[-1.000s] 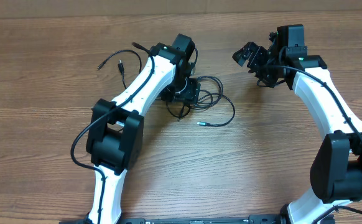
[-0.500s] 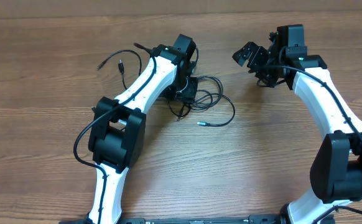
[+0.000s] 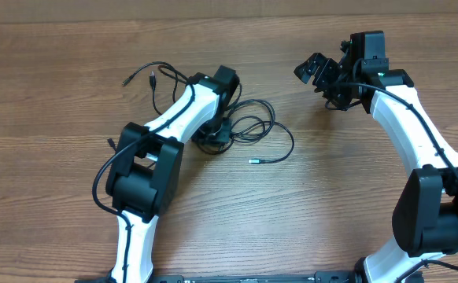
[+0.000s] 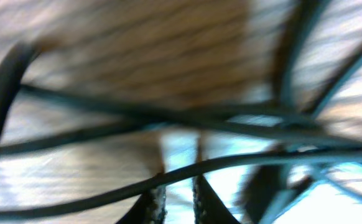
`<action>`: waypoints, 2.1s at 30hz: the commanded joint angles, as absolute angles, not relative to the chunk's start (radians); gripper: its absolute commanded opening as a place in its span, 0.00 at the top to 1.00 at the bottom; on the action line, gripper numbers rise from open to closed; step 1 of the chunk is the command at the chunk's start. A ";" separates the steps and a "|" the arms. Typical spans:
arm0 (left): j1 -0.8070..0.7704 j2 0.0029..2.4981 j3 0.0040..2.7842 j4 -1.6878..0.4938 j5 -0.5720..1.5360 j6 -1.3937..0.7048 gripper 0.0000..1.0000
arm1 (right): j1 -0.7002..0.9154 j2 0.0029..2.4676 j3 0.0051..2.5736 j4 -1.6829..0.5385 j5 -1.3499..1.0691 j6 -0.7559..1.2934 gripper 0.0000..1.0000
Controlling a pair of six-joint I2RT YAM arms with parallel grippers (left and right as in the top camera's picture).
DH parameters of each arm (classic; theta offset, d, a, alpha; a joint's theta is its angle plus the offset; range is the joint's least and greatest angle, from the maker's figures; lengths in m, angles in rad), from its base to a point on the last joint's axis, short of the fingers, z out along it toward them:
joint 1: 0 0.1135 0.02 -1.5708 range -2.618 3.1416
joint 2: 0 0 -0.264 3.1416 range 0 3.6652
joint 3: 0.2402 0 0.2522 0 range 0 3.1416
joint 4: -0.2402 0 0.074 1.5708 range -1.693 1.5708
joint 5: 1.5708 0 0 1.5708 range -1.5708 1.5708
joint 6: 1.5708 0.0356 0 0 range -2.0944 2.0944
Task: Untangle cables
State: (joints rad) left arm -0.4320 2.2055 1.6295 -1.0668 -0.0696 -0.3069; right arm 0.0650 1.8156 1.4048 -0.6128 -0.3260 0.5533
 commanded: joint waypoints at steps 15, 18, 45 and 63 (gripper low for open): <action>-0.334 2.096 1.526 -1.181 -0.072 -0.262 0.95 | 0.063 1.817 1.415 -0.608 -0.331 0.548 0.00; -0.332 1.976 1.565 -1.127 -0.003 -0.262 0.93 | 0.063 1.817 1.415 -0.608 -0.331 0.548 0.00; -0.463 2.198 1.573 -0.934 0.200 -0.273 0.55 | 0.063 1.817 1.415 -0.608 -0.331 0.548 0.00; -0.458 2.194 1.576 -0.917 0.217 -0.273 0.96 | 0.063 1.817 1.415 -0.608 -0.331 0.548 0.00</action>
